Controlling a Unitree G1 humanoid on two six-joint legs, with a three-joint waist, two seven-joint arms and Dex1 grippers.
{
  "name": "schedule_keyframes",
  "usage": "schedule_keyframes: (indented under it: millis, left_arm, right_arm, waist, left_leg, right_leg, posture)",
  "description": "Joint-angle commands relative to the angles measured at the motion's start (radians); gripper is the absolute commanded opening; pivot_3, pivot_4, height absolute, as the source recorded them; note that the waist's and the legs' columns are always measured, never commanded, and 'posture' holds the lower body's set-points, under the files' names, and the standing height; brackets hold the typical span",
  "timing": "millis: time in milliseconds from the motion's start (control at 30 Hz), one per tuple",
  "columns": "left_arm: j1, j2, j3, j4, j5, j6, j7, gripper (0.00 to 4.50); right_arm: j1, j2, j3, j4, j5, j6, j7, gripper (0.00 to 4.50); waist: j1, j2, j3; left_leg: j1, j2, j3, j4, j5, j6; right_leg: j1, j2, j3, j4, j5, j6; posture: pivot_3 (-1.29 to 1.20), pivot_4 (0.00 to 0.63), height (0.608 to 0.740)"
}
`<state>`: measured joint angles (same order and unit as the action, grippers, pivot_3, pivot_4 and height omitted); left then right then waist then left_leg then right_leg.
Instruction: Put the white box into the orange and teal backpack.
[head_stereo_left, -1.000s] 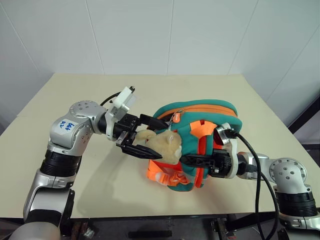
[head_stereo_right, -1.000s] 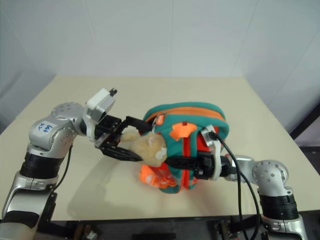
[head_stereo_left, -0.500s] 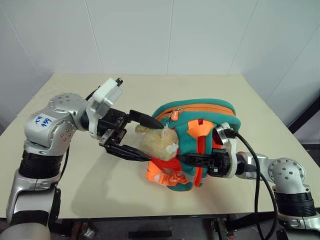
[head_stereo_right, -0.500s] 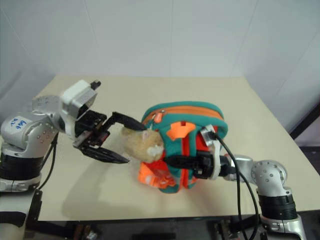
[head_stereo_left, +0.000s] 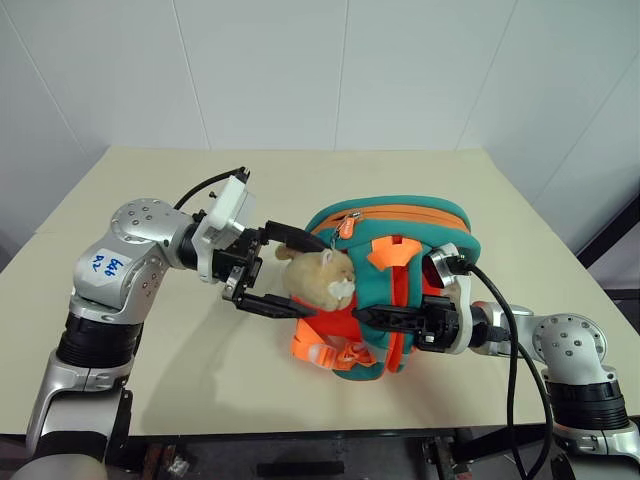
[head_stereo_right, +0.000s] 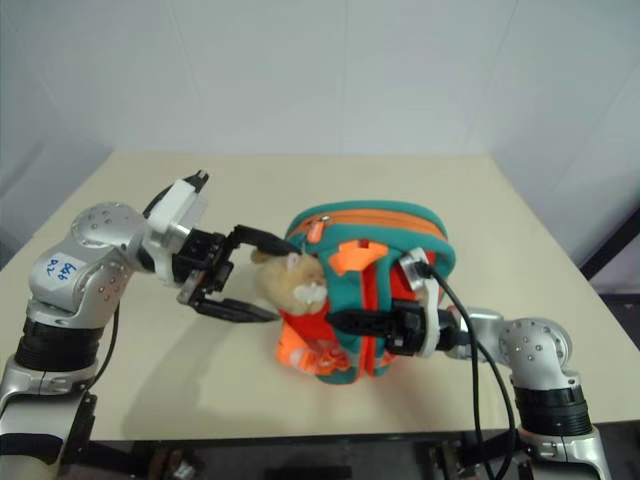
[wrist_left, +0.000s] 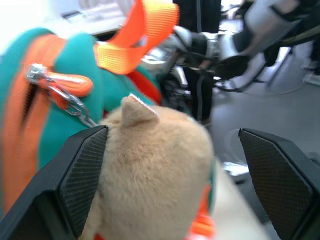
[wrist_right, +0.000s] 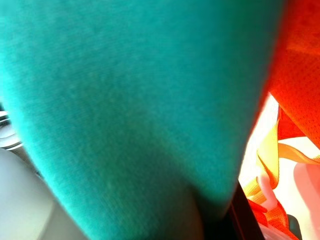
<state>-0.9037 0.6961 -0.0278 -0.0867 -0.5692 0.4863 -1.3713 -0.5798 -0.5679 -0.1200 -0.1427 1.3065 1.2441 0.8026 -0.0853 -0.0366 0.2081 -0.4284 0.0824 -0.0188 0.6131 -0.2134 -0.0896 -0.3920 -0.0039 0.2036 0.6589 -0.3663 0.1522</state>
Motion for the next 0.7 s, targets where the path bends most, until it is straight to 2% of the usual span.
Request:
schedule_keyframes:
  millis: [33,333,433,700]
  left_arm:
    - [-0.025,0.006,-0.013,0.006,0.035,-0.052,-0.008,4.49]
    - [-0.011,-0.008,-0.062,-0.002,0.106,-0.149,-0.022,4.49]
    - [-0.014,-0.02,-0.061,0.005,0.12,-0.174,-0.006,3.97]
    - [-0.006,-0.007,-0.085,0.029,0.192,-0.26,-0.01,1.7]
  right_arm:
    - [0.002,0.002,-0.011,-0.03,0.02,0.0,0.005,0.03]
    - [0.006,0.008,-0.014,-0.036,0.022,-0.004,-0.003,0.03]
    - [0.005,0.011,-0.014,-0.036,0.024,-0.004,-0.005,0.03]
    - [0.001,0.015,-0.011,-0.034,0.02,-0.004,-0.004,0.03]
  waist:
    - [0.001,0.0,0.0]
    - [0.002,0.0,0.0]
    - [0.002,0.0,0.0]
    - [0.001,0.0,0.0]
  left_leg:
    - [0.0,0.0,0.0,0.0,0.0,0.0]
    - [0.0,0.0,0.0,0.0,0.0,0.0]
    - [0.0,0.0,0.0,0.0,0.0,0.0]
    - [0.0,0.0,0.0,0.0,0.0,0.0]
  right_leg:
    - [0.0,0.0,0.0,0.0,0.0,0.0]
    - [0.0,0.0,0.0,0.0,0.0,0.0]
    - [0.0,0.0,0.0,0.0,0.0,0.0]
    - [0.0,0.0,0.0,0.0,0.0,0.0]
  posture:
    - [0.0,0.15,0.74]
    - [0.0,0.15,0.74]
    - [0.0,0.15,0.74]
    - [0.0,0.15,0.74]
